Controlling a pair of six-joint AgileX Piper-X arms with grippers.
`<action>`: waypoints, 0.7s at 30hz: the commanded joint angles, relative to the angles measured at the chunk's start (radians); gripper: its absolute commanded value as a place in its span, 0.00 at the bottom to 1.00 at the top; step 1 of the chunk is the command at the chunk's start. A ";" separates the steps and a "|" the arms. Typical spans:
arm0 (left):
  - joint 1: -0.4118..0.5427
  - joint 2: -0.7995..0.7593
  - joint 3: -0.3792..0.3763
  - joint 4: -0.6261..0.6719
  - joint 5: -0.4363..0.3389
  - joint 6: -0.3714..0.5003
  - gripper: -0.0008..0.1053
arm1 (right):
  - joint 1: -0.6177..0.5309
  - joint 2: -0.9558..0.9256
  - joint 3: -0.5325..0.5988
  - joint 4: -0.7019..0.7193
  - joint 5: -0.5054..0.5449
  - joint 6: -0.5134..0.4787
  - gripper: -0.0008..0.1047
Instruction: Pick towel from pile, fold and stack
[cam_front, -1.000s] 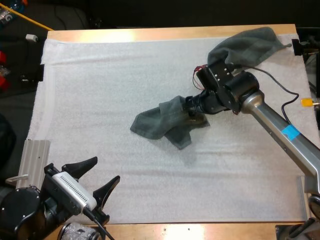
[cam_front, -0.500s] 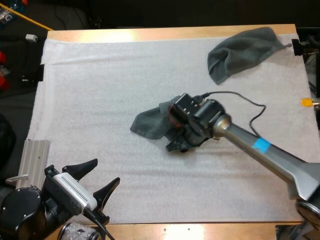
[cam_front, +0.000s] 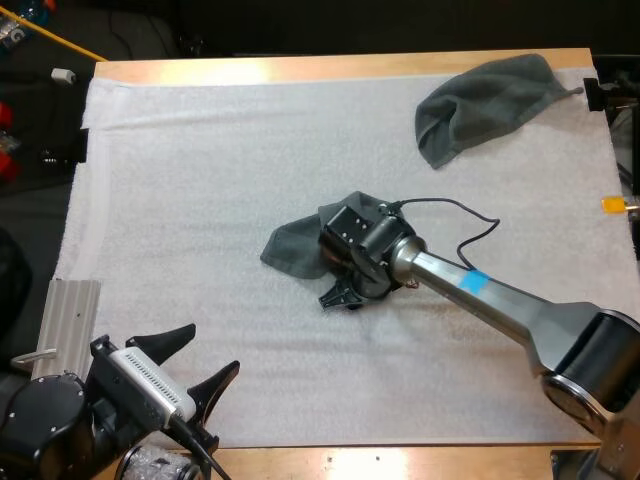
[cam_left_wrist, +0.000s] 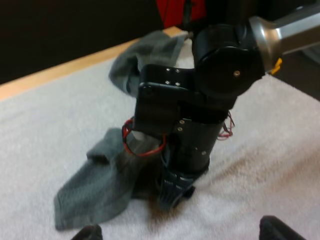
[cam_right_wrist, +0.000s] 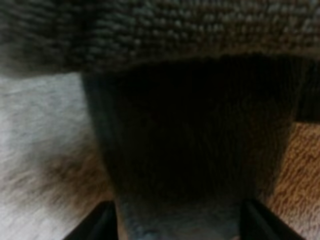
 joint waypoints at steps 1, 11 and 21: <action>-0.005 0.000 -0.005 0.002 0.008 0.002 0.58 | 0.001 0.000 -0.004 -0.001 0.031 0.011 0.44; -0.005 0.000 -0.005 0.004 0.008 0.002 0.58 | 0.001 -0.004 -0.004 -0.032 0.057 0.013 0.01; -0.005 0.000 -0.005 0.004 0.008 0.002 0.58 | 0.001 -0.204 -0.032 0.014 0.057 -0.051 0.01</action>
